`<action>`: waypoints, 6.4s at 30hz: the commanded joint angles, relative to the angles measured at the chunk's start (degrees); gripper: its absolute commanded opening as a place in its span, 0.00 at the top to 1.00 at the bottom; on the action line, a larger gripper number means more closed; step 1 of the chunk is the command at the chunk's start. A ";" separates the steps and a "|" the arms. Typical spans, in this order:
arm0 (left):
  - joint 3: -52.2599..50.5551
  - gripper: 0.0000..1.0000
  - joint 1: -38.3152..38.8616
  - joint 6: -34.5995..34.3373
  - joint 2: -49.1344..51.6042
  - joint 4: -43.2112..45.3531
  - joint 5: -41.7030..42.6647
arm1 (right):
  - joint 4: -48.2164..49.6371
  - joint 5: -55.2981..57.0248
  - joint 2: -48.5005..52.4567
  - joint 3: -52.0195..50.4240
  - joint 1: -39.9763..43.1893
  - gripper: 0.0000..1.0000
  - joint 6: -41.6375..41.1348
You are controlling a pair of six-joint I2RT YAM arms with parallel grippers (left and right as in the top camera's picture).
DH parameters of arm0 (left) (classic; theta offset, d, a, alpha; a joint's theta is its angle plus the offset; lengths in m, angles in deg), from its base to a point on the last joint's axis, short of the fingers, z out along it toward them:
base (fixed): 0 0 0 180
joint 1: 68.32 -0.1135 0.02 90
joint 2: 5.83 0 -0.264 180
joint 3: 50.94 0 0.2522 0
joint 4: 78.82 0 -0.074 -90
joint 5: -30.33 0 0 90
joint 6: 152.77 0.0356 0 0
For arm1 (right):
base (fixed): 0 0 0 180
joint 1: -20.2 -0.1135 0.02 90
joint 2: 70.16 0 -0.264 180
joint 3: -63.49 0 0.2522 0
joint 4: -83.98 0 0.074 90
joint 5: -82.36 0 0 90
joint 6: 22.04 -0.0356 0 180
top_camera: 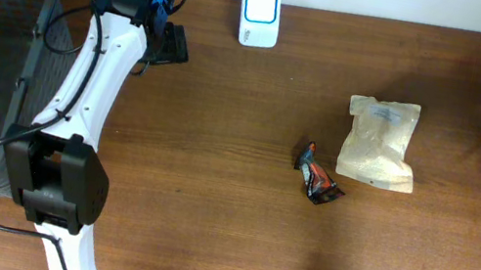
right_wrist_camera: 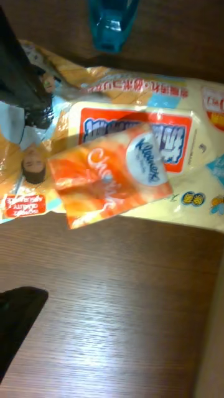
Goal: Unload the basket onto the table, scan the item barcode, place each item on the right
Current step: 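Grasp the paper-wrapped bag with the right gripper and lift it, then carry the paper bag left and hold it before the white scanner, then carry the paper bag to the far right edge and release it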
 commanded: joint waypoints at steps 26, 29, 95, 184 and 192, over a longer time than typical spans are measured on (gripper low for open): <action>-0.04 0.01 0.31 -0.70 0.90 -0.09 -0.22 | -13.97 -28.22 -7.67 -5.33 -34.12 0.00 20.79; -0.04 0.01 0.31 -0.70 0.90 -0.09 -0.20 | -11.85 -28.13 -7.08 -5.33 -36.33 0.07 25.88; -0.04 0.01 0.33 -0.70 0.90 -0.09 -0.20 | -32.70 -108.00 1.53 14.93 -51.08 0.96 34.67; -0.04 0.01 0.31 -0.70 0.90 -0.11 -0.20 | -7.39 -7.02 5.35 6.97 -16.50 0.96 9.66; -0.04 0.01 0.31 -0.70 0.92 -0.09 -0.22 | -5.49 -9.03 6.62 7.04 -16.33 0.54 10.14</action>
